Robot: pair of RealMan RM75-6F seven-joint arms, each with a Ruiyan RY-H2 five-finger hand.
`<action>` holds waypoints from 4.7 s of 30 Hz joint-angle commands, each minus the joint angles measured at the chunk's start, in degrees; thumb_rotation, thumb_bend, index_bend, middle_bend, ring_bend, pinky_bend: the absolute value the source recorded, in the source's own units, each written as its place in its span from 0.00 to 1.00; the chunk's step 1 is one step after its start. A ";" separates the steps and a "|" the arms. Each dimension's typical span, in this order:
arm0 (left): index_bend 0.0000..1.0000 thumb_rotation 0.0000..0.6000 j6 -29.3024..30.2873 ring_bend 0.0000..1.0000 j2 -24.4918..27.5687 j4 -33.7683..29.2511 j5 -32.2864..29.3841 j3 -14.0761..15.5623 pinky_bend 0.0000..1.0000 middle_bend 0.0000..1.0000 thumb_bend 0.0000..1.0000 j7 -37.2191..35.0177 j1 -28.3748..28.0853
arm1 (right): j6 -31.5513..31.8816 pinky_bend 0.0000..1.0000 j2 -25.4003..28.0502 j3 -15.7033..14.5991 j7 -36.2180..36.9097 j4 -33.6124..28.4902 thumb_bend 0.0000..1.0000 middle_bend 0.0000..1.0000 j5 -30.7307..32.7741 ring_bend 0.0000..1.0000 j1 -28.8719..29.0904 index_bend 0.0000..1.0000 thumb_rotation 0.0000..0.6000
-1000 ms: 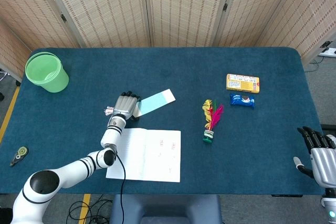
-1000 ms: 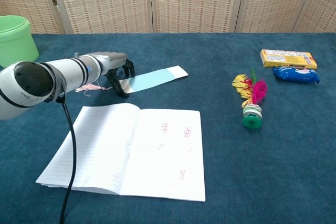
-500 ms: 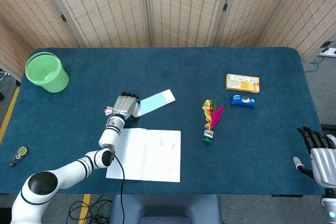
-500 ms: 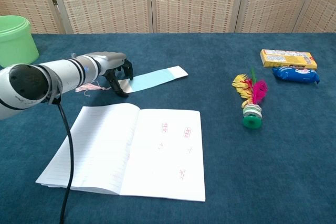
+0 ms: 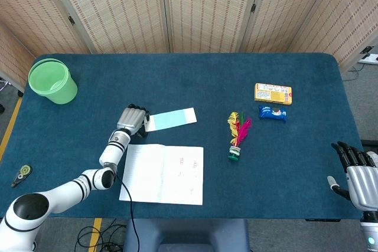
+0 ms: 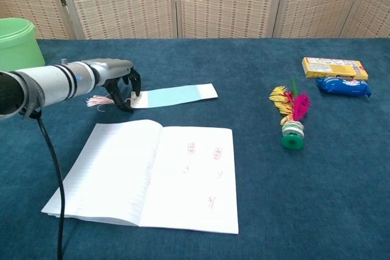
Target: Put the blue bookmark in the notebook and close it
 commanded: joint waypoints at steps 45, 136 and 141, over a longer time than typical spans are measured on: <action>0.21 1.00 1.47 0.20 -6.52 2.38 -11.37 -3.60 0.16 0.25 0.26 10.46 -6.70 | 0.21 0.22 -0.13 -0.23 2.60 2.16 0.21 0.13 0.73 0.18 -0.89 0.14 1.00; 0.38 1.00 1.49 0.23 7.65 -11.22 17.70 -1.19 0.16 0.45 0.35 -17.70 1.50 | 0.60 0.22 -0.10 -0.13 0.97 0.94 0.21 0.13 -0.10 0.18 -0.89 0.14 1.00; 0.38 1.00 1.99 0.23 10.60 -15.65 22.52 -0.20 0.16 0.45 0.35 -21.68 2.36 | 0.56 0.22 0.14 -0.04 0.62 0.62 0.21 0.13 -0.45 0.18 -0.63 0.14 1.00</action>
